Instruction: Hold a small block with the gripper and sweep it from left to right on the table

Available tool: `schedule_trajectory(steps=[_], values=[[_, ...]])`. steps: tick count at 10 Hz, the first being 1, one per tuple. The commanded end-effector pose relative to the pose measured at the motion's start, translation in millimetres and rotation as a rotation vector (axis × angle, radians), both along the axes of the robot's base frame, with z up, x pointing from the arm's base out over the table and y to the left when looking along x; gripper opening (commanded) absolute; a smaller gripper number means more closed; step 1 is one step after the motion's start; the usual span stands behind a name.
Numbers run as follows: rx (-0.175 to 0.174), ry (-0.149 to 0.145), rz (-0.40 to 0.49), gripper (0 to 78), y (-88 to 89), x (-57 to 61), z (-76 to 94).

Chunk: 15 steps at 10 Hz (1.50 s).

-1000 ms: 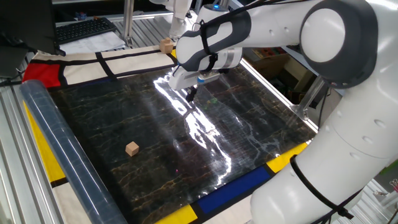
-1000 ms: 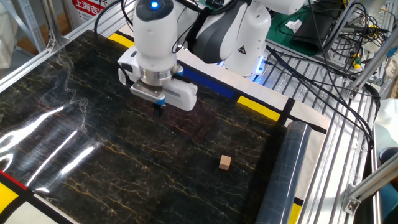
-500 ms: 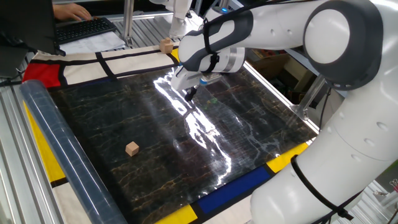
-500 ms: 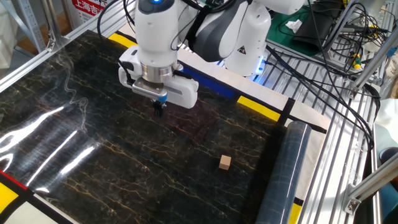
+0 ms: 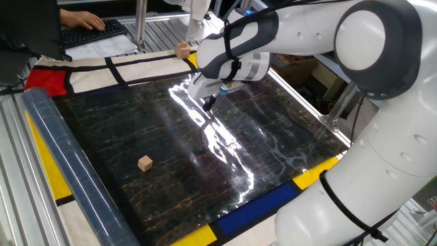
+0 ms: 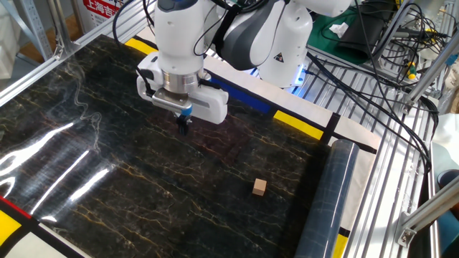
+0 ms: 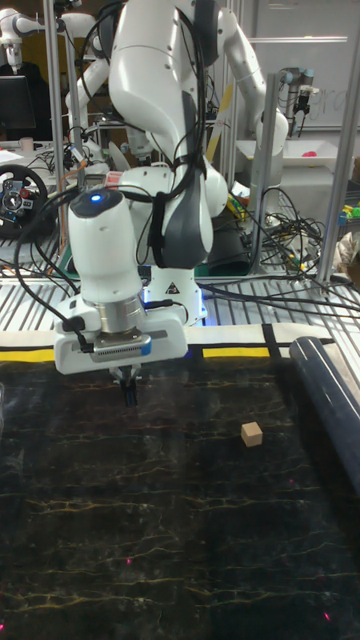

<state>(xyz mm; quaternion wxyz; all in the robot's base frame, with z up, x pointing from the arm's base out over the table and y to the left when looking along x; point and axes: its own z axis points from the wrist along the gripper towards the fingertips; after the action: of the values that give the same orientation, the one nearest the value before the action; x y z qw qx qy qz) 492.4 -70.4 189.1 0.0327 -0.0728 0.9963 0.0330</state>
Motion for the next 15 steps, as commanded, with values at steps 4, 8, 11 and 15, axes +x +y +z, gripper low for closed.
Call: schedule_trajectory(steps=[4, 8, 11, 15], values=[[-0.061, 0.02, -0.109, 1.1, -11.4, 3.4, 10.3], [-0.062, 0.021, -0.151, 1.1, -23.4, 4.2, 28.5], [-0.057, 0.019, -0.238, 1.1, -26.8, 3.5, 34.0], [-0.055, 0.004, -0.208, 1.1, -24.6, 2.1, 37.7]])
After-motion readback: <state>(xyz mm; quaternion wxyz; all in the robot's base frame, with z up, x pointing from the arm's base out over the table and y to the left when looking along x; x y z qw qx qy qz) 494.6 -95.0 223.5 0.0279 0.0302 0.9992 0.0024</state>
